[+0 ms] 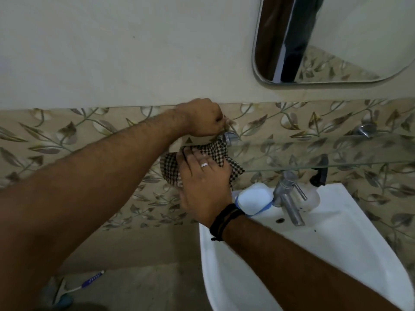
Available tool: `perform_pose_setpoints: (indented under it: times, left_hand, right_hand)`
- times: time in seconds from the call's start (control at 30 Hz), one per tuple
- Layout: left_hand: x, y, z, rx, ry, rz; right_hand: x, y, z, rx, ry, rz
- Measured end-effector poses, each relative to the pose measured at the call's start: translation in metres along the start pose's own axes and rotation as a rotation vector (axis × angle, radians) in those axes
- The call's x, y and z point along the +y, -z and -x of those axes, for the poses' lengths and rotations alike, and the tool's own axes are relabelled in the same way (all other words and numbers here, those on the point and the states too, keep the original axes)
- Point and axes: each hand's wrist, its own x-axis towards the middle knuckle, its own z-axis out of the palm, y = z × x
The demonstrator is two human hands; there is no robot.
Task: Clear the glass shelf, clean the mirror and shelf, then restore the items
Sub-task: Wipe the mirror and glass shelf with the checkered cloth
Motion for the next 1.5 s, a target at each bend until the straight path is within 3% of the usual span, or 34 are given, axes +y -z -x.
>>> perform_pose_setpoints:
  times: [0.1, 0.27, 0.33, 0.43, 0.53, 0.6, 0.73, 0.83, 1.17, 1.37, 1.5]
  left_hand:
    - [0.0, 0.0, 0.0, -0.001, -0.013, 0.003]
    - [0.001, 0.001, 0.001, 0.007, -0.03, -0.005]
    - [0.002, 0.0, 0.001, 0.013, -0.034, -0.01]
    - [0.001, 0.0, 0.0, 0.02, -0.028, -0.008]
    - [0.001, -0.001, 0.0, 0.039, -0.028, -0.012]
    - [0.001, -0.003, 0.0, 0.056, -0.035, -0.011]
    - [0.0, -0.005, -0.001, 0.074, -0.041, -0.011]
    - [0.0, -0.007, 0.0, 0.086, -0.038, -0.012]
    - [0.001, -0.008, -0.001, 0.099, 0.023, -0.04]
    - [0.011, -0.005, -0.008, 0.014, 0.054, -0.017]
    - [0.033, -0.004, -0.024, -0.031, 0.061, -0.029]
  right_hand:
    - [-0.012, 0.005, 0.006, 0.035, 0.017, -0.062]
    - [-0.036, -0.002, 0.03, 0.243, 0.129, -0.376]
    - [-0.046, -0.01, 0.047, 0.194, 0.082, -0.529]
    - [-0.055, -0.025, 0.065, 0.046, -0.321, -1.054]
    - [-0.042, -0.036, 0.053, -0.003, -1.041, -1.861]
    - [-0.025, -0.039, 0.041, -0.052, -1.346, -2.291]
    - [-0.002, -0.036, 0.017, 0.11, -1.171, -2.63]
    - [0.004, -0.025, -0.007, 0.143, -1.033, -2.8]
    - [-0.008, -0.025, -0.03, 0.039, -1.319, -2.603]
    - [0.013, -0.012, -0.016, 0.017, -1.011, -2.885]
    - [0.038, -0.009, -0.003, 0.049, -0.983, -2.921]
